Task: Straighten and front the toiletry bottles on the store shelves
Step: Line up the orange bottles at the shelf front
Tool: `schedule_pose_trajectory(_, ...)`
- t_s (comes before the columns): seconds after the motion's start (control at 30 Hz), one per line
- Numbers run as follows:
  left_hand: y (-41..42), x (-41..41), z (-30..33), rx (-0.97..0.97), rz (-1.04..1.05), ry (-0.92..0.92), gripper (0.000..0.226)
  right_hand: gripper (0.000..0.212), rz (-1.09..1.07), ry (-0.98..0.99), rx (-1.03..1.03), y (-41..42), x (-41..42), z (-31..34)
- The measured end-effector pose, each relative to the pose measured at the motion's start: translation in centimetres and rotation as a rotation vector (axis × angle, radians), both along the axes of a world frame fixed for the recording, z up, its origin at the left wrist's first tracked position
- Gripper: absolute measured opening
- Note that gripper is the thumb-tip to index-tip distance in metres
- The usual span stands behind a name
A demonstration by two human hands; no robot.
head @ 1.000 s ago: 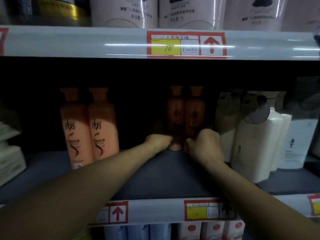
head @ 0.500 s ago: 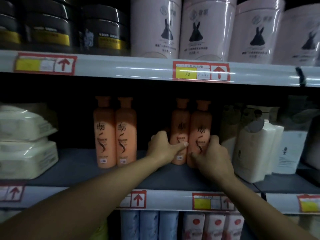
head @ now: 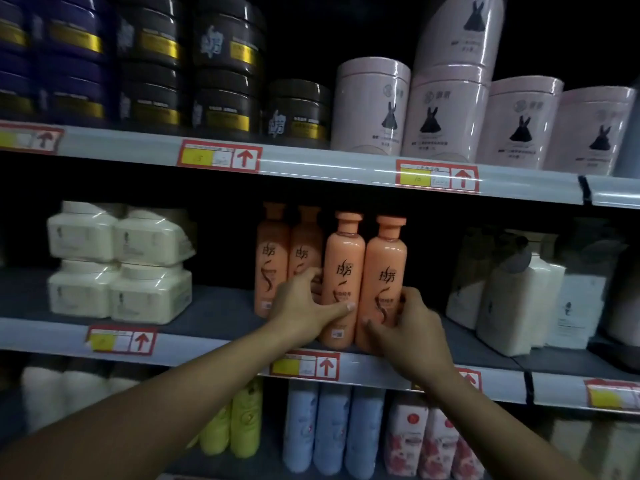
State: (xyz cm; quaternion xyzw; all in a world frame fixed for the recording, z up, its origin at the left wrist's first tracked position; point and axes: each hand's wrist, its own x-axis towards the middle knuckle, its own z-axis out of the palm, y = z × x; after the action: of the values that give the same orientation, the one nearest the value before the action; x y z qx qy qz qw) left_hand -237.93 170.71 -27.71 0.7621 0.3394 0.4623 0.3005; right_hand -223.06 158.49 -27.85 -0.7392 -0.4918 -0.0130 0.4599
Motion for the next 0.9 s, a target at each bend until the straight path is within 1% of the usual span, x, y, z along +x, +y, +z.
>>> schedule_pose_trajectory(0.17, -0.1, -4.4, 0.5, -0.013, 0.095, -0.022, 0.070, 0.052, 0.028, -0.015, 0.024, 1.1, -4.2, -0.3)
schedule_pose_trajectory(0.4, 1.2, -8.6, 0.1, -0.016, 0.108, -0.058, 0.067, 0.057, 0.050, -0.044, -0.003, 3.6, -8.0, -0.6)
schedule_pose_trajectory(0.57, 2.7, -10.1, -0.3, 0.001, 0.114, -0.085, 0.068, 0.058, 0.076, -0.056, 0.004, 5.3, -9.1, -0.8)
schedule_pose_trajectory(0.7, 3.3, -10.5, -0.9, 0.097, 0.187, -0.045, 0.067, 0.056, 0.070, -0.087, 0.038, 6.2, -9.4, -1.5)
schedule_pose_trajectory(0.9, 3.3, -10.4, -1.1, 0.088, 0.174, -0.092, 0.060, 0.057, 0.028, -0.137, 0.076, 7.2, -9.4, -2.2)
